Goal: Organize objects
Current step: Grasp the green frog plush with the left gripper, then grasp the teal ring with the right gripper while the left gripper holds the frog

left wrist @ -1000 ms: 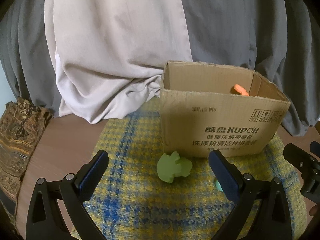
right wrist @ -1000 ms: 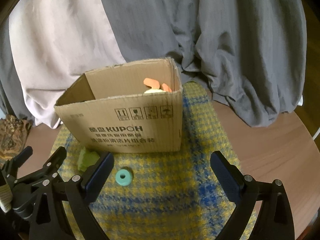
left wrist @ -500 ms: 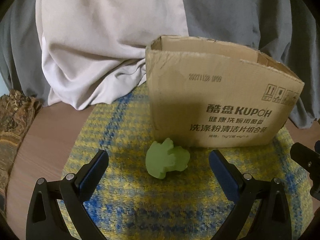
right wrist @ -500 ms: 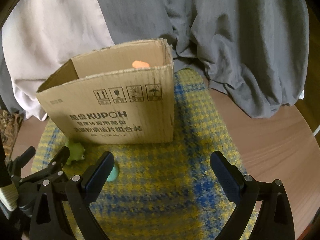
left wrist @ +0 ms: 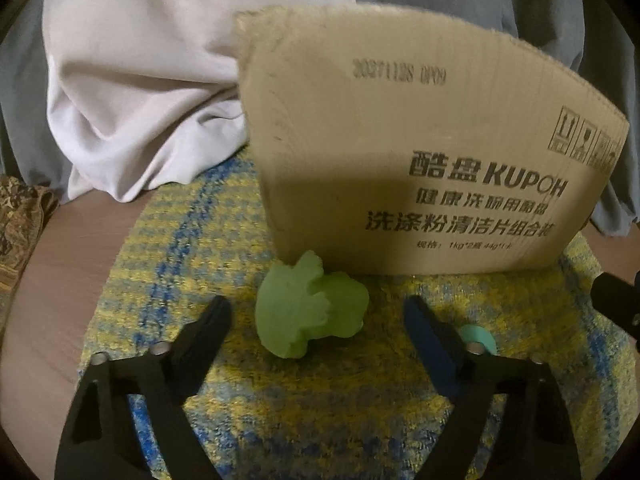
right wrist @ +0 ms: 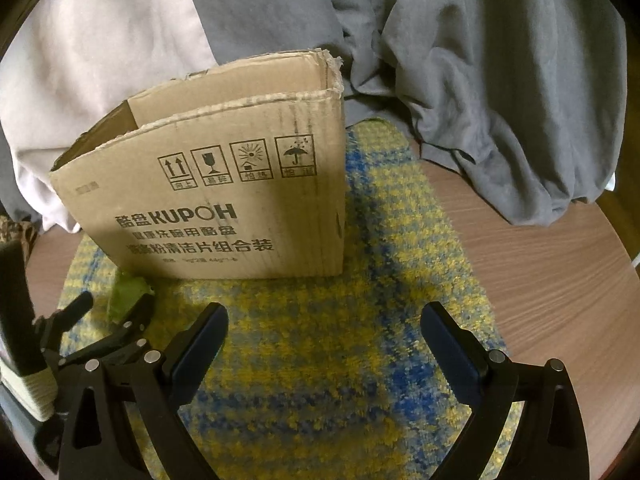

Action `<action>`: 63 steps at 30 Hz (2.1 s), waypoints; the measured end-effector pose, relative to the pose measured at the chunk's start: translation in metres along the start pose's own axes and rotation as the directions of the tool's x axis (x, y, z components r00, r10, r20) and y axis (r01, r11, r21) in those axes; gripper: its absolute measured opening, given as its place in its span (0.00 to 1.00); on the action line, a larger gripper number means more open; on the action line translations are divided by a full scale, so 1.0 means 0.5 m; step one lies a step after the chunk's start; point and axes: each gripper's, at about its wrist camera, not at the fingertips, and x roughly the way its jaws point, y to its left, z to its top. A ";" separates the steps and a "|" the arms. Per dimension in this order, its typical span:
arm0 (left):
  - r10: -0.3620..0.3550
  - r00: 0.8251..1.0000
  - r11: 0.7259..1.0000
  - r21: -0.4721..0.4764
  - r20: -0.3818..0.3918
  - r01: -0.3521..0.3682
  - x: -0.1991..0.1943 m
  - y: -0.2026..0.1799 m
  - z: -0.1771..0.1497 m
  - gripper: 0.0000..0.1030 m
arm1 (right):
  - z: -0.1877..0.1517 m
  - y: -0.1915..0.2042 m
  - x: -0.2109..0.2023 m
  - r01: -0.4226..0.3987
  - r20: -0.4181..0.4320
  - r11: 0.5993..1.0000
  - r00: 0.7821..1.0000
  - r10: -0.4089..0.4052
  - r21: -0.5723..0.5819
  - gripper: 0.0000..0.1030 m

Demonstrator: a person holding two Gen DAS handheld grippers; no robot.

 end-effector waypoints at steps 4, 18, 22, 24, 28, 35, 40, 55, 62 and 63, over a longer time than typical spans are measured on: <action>-0.007 1.000 1.000 0.009 -0.016 0.007 0.015 -0.006 -0.003 0.67 | 0.002 -0.001 0.005 -0.001 -0.004 1.000 1.000 0.001 -0.002 0.94; 0.044 0.999 0.998 0.041 -0.009 -0.044 0.012 -0.013 -0.008 0.52 | -0.004 0.003 -0.001 -0.004 0.000 1.000 1.000 0.004 -0.008 0.94; 0.028 1.000 0.999 0.030 -0.005 -0.028 -0.001 -0.006 -0.003 0.45 | -0.006 0.011 -0.009 -0.010 0.008 1.000 1.000 0.010 -0.023 0.94; 0.022 1.000 1.000 0.022 0.000 -0.022 -0.011 -0.001 -0.003 0.43 | -0.006 0.020 -0.014 -0.012 0.014 0.999 1.000 0.013 -0.035 0.94; 0.025 1.000 1.000 0.014 0.004 -0.025 -0.022 0.013 -0.005 0.41 | -0.005 0.038 -0.015 -0.020 0.014 0.999 1.000 0.020 -0.047 0.94; 0.031 0.999 1.000 0.006 0.023 -0.031 -0.045 0.043 -0.018 0.40 | -0.010 0.080 -0.015 -0.036 0.009 0.996 0.999 0.036 -0.077 0.94; 0.051 0.998 0.998 -0.030 0.040 -0.050 -0.071 0.083 -0.030 0.40 | -0.011 0.110 -0.009 -0.051 0.000 0.993 0.999 0.051 -0.103 0.94; 0.078 0.996 0.993 -0.090 0.040 -0.074 -0.110 0.159 -0.055 0.40 | -0.032 0.185 0.058 -0.088 -0.118 0.983 0.991 0.069 -0.159 0.63; 0.069 0.997 0.994 -0.091 0.042 -0.065 -0.112 0.163 -0.058 0.40 | -0.043 0.191 0.076 -0.090 -0.154 0.982 0.986 0.064 -0.165 0.54; 0.069 0.997 0.994 -0.092 0.042 -0.065 -0.113 0.164 -0.058 0.40 | -0.046 0.191 0.077 -0.092 -0.157 0.982 0.985 0.066 -0.166 0.52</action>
